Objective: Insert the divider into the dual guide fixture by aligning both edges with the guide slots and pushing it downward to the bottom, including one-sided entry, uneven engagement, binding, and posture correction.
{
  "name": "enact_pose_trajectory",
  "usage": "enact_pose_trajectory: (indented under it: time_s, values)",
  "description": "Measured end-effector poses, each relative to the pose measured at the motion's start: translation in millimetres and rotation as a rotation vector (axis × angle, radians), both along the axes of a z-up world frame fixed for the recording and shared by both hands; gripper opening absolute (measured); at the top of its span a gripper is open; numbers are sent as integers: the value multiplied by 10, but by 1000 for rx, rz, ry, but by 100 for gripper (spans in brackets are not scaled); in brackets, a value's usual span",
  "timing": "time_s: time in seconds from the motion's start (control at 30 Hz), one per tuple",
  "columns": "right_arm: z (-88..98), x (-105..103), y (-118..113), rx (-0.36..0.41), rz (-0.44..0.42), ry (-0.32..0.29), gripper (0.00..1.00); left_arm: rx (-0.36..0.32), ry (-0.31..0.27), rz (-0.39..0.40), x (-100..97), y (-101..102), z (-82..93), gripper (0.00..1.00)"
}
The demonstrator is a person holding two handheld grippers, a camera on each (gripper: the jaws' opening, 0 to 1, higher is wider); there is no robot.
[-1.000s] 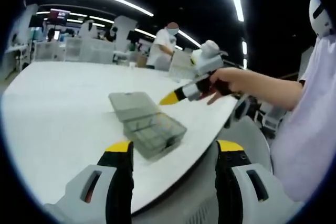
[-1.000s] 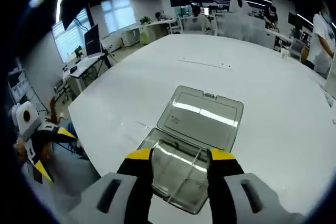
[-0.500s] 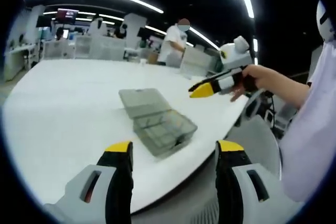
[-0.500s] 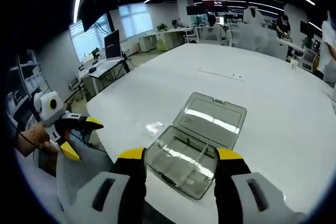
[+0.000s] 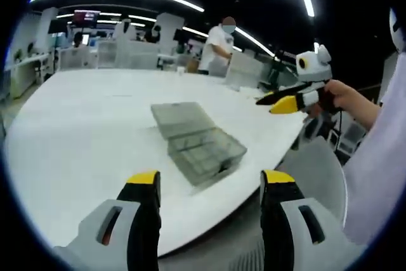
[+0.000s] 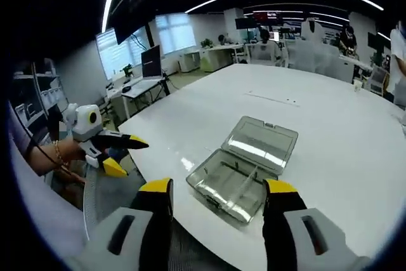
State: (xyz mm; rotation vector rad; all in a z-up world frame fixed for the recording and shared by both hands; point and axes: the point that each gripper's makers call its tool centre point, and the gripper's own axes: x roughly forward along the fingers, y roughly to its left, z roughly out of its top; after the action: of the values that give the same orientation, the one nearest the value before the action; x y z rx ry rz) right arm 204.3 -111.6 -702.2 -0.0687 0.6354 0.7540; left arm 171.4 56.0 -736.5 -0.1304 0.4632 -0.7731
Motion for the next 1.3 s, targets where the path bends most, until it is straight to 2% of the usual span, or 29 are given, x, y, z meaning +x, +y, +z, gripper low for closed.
enact_pose_trajectory:
  time_s: [0.1, 0.27, 0.4, 0.73, 0.97, 1.17, 1.3]
  values:
    - [-30, -127, -42, 13, 6, 6, 54, 10, 5, -1, -9, -24, -1, 61]
    - [-199, -379, -123, 4, 19, 42, 55, 27, 10, -4, -27, -61, 4, 61]
    - [-291, -501, -204, -11, 30, 61, 55, 42, 5, -5, -41, -83, 16, 62]
    - [-182, -533, -274, 38, 21, 40, 55, 71, 13, -4, -45, -111, 14, 63]
    - [-242, -566, -327, 44, 10, 28, 56, 81, 28, 3, -14, -95, 4, 63]
    - [-246, -600, -282, 66, -3, 29, 54, 108, 36, 12, -4, -93, -10, 62]
    - [-296, -649, -264, 38, 10, 26, 55, 126, 48, 21, 0, -74, -33, 62]
